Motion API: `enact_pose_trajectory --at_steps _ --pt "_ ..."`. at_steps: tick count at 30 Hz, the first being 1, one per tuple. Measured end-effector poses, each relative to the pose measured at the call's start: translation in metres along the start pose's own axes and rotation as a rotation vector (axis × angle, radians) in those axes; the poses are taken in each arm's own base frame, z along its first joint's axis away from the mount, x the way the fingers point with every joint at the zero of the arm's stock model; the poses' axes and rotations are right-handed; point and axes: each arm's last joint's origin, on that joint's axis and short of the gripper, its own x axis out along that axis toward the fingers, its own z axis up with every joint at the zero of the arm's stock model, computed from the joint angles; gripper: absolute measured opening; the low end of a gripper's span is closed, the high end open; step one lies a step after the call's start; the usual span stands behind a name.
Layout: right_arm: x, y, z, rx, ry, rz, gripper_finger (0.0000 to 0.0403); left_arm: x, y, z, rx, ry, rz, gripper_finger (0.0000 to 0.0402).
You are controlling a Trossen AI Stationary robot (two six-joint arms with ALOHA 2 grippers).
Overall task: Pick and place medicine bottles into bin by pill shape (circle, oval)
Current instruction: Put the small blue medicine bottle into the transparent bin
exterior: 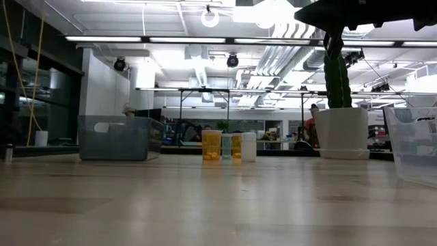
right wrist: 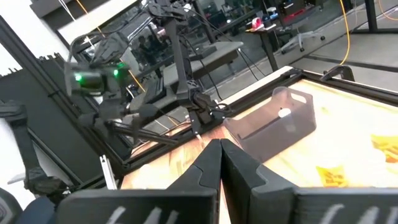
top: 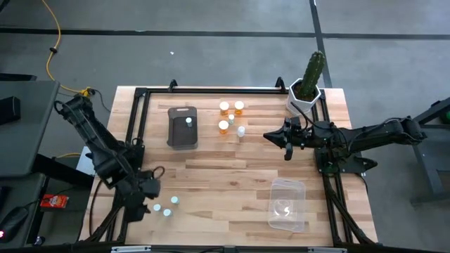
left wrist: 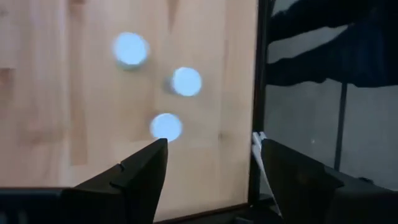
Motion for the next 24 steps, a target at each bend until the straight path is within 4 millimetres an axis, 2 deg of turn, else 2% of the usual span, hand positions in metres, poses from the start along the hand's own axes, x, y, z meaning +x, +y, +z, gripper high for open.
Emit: enact_pose_trajectory --at_steps 6,10,14,24 --pt "0.0 -0.001 -0.001 -0.004 0.008 -0.022 0.0 0.031 -0.01 -0.006 0.041 0.069 0.095 0.0264" --pt "0.0 -0.002 -0.003 -0.008 0.021 -0.036 0.0 0.047 -0.013 -0.009 0.075 0.027 0.188 0.0264" --pt "0.0 -0.003 -0.004 -0.008 0.032 -0.042 0.0 0.057 -0.014 -0.011 0.098 -0.025 0.276 0.0264" --pt "0.0 -0.004 -0.006 -0.014 0.049 -0.054 0.0 0.075 -0.018 -0.021 0.141 0.028 0.319 0.0264"
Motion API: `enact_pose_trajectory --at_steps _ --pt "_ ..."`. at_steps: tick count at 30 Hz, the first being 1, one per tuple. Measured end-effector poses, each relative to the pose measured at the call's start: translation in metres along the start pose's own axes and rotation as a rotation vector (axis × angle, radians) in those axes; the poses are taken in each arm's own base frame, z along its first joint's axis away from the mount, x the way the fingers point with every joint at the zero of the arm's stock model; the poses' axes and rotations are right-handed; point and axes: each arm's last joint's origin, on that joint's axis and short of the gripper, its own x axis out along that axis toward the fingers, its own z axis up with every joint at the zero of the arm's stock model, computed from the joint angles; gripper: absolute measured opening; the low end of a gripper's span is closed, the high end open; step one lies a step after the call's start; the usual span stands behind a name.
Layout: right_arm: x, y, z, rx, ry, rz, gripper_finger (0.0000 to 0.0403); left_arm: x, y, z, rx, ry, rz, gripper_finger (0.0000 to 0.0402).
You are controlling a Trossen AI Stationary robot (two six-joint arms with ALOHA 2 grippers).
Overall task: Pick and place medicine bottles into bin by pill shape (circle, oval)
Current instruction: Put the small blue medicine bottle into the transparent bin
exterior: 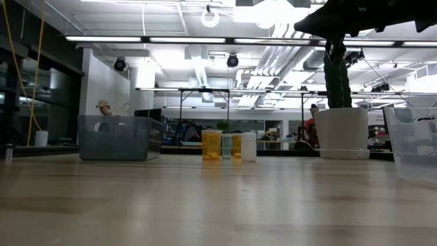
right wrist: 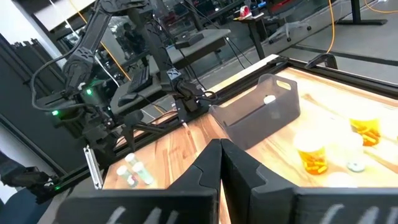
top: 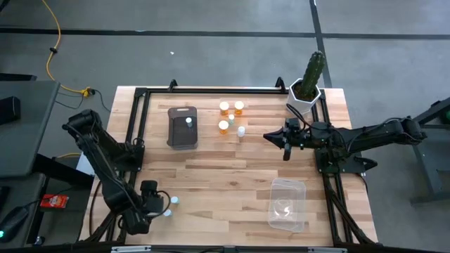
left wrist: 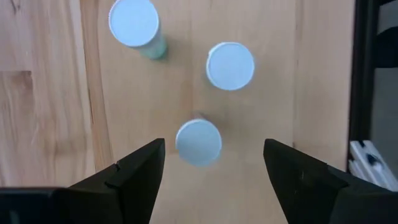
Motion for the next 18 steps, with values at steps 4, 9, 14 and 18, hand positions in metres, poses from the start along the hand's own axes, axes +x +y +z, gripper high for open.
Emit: enact_pose_trajectory --at_steps 4,9,14,18 --pt "0.0 0.0 0.0 -0.001 0.0 -0.004 0.0 0.008 -0.002 0.0 0.02 0.014 0.032 0.0264" --pt "0.0 -0.001 0.0 0.0 -0.004 -0.015 0.0 0.022 -0.005 -0.002 0.043 0.05 0.075 0.0253" --pt "0.0 -0.001 0.0 0.001 -0.004 -0.015 0.0 0.027 -0.005 -0.001 0.03 0.053 0.095 0.0229" --pt "0.0 -0.001 0.0 0.001 -0.004 -0.016 0.0 0.024 -0.005 -0.001 0.027 0.03 0.1 0.0207"
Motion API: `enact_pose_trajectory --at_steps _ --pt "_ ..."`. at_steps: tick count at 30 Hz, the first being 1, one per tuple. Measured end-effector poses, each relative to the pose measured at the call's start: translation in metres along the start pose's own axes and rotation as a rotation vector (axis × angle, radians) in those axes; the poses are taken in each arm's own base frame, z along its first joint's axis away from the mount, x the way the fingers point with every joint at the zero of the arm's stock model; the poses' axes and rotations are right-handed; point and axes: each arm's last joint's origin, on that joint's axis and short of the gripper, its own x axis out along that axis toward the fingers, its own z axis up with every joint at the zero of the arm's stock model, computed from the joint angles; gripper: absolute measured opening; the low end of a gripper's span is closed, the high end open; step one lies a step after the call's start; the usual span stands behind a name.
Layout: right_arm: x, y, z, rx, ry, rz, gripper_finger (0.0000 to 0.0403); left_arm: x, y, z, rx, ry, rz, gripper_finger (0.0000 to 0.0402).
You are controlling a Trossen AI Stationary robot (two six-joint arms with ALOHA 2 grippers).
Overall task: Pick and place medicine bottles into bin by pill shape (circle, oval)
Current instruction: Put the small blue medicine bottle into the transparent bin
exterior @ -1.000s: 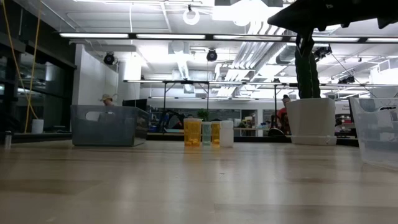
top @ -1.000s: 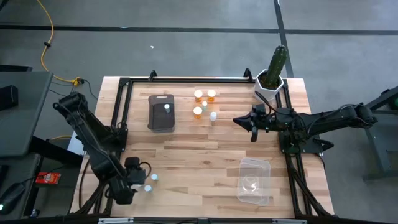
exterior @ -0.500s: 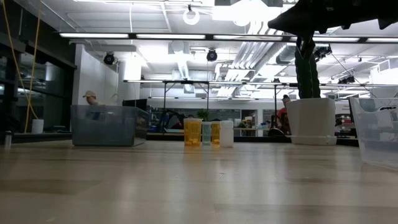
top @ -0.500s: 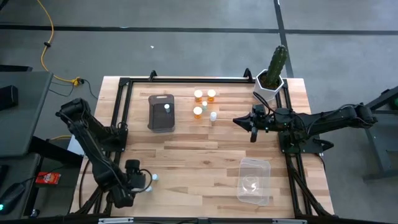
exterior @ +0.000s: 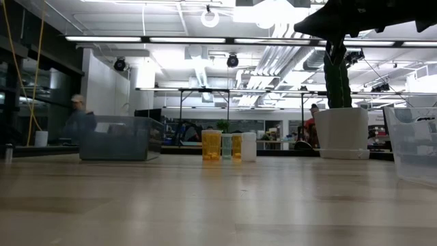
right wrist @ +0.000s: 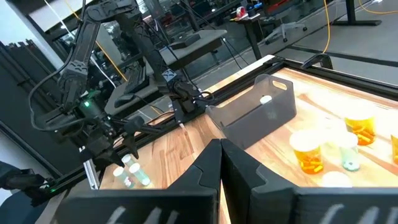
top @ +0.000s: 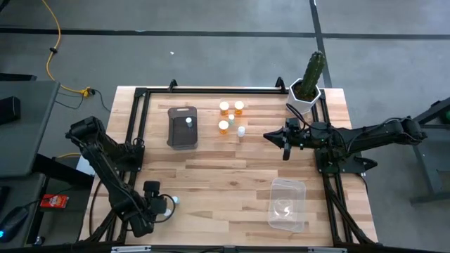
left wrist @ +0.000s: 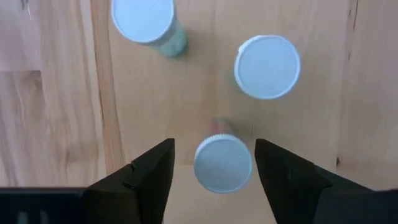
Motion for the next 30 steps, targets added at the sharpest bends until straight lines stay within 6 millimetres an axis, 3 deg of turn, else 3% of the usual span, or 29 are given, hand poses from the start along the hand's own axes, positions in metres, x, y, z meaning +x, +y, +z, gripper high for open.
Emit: enact_pose_trajectory --at_steps 13,18,22,25,30 --pt "0.0 -0.001 -0.001 -0.003 0.012 -0.007 0.0 0.0 0.001 -0.001 0.029 0.008 0.008 0.0136" --pt "0.0 -0.001 -0.001 -0.003 0.013 -0.008 0.0 -0.011 0.009 -0.002 0.051 0.006 0.017 0.0107" --pt "0.0 -0.001 -0.002 -0.004 0.015 -0.01 0.0 -0.035 0.031 -0.001 0.032 0.004 0.03 0.0098" --pt "0.0 -0.001 -0.002 -0.004 0.016 -0.01 0.0 -0.065 0.058 0.003 -0.014 -0.039 0.067 0.0102" --pt "0.0 -0.001 -0.002 -0.004 0.016 -0.01 0.0 -0.116 0.111 0.016 -0.151 -0.318 0.155 0.0108"
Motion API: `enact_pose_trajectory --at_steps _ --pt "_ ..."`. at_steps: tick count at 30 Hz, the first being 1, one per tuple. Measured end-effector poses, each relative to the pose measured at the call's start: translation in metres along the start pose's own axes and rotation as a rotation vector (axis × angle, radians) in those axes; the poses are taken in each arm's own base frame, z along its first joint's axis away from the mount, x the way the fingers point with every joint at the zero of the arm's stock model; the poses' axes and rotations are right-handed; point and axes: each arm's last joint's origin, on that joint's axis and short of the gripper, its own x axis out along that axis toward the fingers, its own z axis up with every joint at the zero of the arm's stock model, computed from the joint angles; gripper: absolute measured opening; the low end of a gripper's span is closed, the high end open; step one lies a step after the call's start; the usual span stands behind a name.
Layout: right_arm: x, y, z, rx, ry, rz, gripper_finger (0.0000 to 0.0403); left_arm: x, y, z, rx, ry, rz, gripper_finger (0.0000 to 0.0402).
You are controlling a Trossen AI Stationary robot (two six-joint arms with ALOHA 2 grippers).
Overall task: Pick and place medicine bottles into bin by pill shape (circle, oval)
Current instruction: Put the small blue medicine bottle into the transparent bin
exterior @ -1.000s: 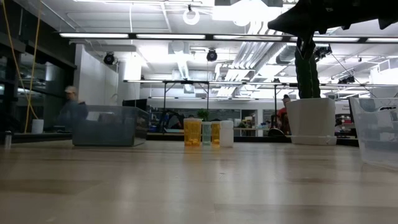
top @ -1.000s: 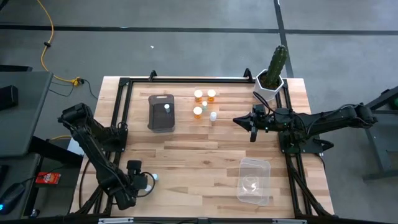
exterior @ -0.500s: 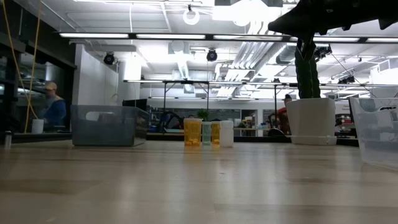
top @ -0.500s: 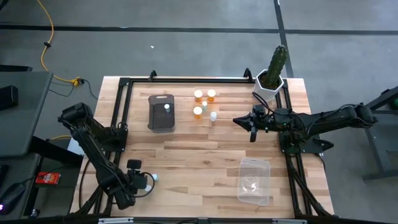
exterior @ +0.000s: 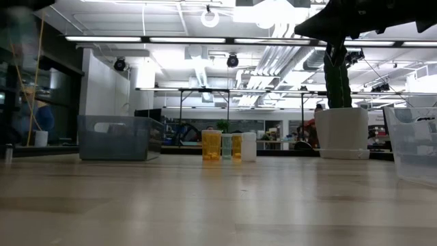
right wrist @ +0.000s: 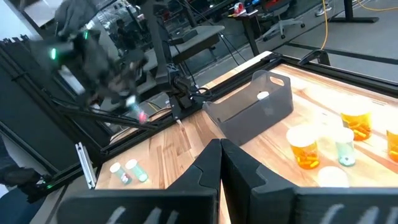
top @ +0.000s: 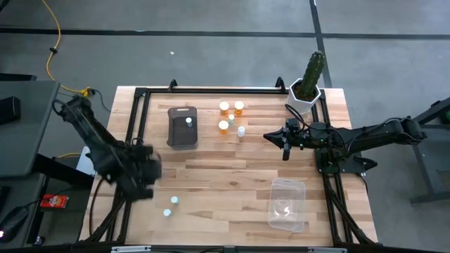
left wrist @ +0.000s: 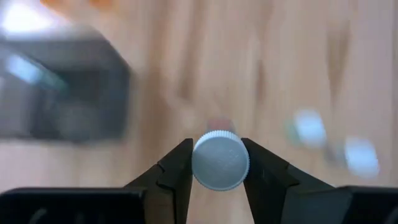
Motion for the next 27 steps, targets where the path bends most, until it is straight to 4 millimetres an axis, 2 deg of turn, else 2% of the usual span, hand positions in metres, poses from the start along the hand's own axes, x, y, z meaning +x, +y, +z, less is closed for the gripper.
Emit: enact_pose_trajectory --at_steps 4,10,16,21,27 --pt "0.0 0.0 0.001 -0.001 -0.008 0.004 0.0 -0.013 0.035 0.026 -0.14 -0.272 0.024 0.0107" --pt "0.0 0.003 0.005 -0.031 -0.055 0.027 0.0 -0.02 0.068 0.053 -0.212 -0.662 -0.017 0.0107" --pt "-0.001 0.005 0.009 -0.041 -0.097 0.046 0.0 0.017 0.079 0.057 -0.279 -0.88 -0.115 0.0108" --pt "-0.001 0.005 0.01 -0.04 -0.099 0.047 0.0 0.052 0.079 0.052 -0.367 -0.928 -0.225 0.0108" --pt "-0.001 0.005 0.01 -0.048 -0.099 0.047 0.0 0.063 0.077 0.056 -0.366 -0.909 -0.251 0.0108"
